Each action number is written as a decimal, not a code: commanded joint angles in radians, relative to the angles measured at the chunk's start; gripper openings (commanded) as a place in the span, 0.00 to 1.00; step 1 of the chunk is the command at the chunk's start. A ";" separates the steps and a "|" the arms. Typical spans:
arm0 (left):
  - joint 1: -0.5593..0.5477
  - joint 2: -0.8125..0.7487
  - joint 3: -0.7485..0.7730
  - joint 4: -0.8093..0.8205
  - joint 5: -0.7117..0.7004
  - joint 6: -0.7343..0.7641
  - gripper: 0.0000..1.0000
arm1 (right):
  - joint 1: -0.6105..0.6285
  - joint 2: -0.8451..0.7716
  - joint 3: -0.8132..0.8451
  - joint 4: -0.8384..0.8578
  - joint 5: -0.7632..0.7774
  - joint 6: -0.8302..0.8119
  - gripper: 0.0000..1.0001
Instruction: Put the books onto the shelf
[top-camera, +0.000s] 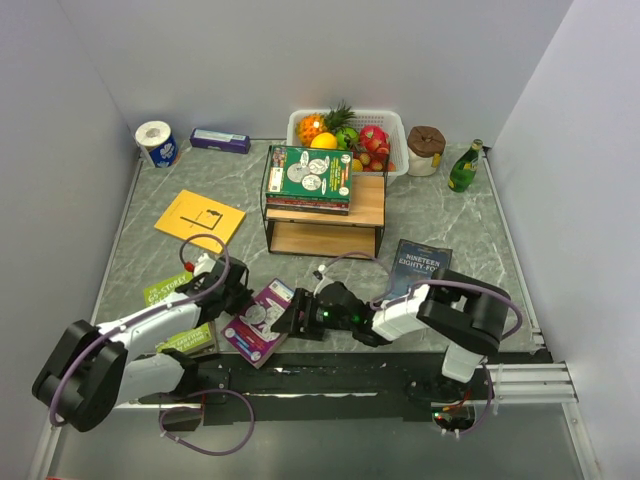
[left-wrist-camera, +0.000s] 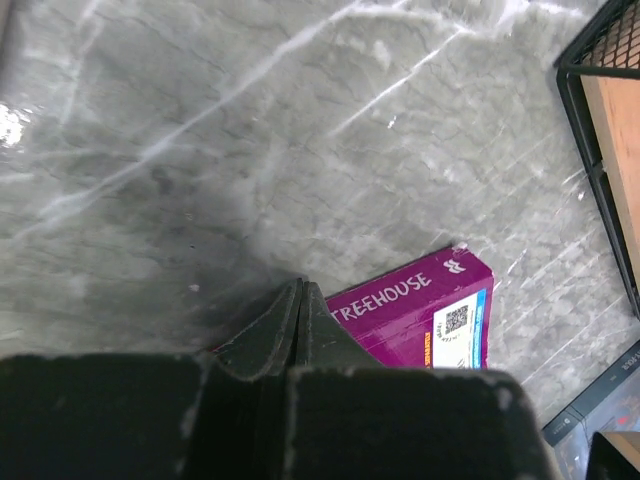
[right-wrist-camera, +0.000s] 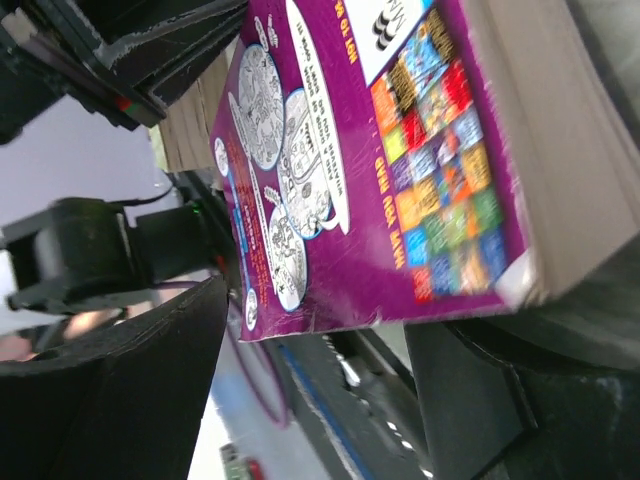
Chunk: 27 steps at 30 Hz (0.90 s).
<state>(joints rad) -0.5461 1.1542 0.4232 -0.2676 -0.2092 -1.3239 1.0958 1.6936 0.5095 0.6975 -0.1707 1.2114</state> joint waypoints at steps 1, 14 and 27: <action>-0.049 -0.007 -0.057 -0.114 0.109 -0.009 0.02 | 0.012 0.074 0.050 -0.039 0.071 0.051 0.76; -0.114 -0.076 -0.077 -0.128 0.097 -0.055 0.01 | 0.013 0.094 -0.054 0.195 0.091 0.114 0.07; -0.112 -0.269 0.141 -0.465 -0.169 -0.058 0.24 | 0.079 -0.299 -0.102 -0.063 0.076 -0.146 0.00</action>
<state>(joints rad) -0.6544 0.9771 0.4477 -0.5571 -0.2829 -1.3624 1.1240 1.5658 0.3614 0.7513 -0.1154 1.2343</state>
